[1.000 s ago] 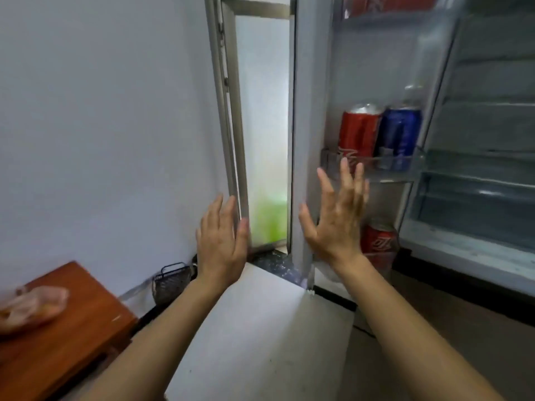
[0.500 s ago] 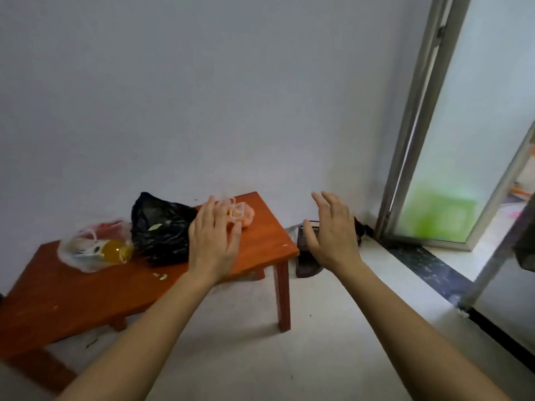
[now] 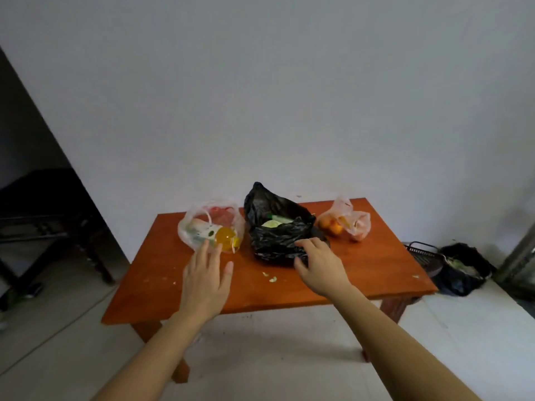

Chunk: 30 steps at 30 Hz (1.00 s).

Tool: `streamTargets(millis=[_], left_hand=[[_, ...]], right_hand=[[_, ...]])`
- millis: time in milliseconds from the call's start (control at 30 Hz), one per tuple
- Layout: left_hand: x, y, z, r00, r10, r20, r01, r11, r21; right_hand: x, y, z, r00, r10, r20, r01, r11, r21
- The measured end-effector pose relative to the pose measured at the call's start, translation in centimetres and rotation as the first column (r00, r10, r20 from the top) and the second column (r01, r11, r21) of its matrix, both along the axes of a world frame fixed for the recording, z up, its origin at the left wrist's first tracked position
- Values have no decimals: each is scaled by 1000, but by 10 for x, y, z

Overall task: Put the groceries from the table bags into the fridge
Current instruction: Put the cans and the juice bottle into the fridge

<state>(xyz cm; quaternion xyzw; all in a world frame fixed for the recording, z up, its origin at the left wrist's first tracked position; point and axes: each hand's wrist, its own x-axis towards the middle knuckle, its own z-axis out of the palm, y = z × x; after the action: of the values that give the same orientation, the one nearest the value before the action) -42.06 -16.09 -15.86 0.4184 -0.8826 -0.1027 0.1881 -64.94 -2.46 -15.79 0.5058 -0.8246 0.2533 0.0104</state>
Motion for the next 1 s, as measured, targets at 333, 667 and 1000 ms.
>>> streamTargets(millis=[333, 667, 1000], left_hand=[[-14, -155, -51, 978, 128, 165, -146, 984, 102], [-82, -307, -86, 966, -15, 257, -66, 950, 304], [-113, -391, -147, 957, 283, 64, -249, 687, 682]], right_hand=[[-22, -208, -67, 953, 196, 229, -233, 961, 148], [-81, -412, -114, 866, 272, 418, -413, 862, 294], [-82, -469, -187, 832, 118, 542, -403, 800, 444]])
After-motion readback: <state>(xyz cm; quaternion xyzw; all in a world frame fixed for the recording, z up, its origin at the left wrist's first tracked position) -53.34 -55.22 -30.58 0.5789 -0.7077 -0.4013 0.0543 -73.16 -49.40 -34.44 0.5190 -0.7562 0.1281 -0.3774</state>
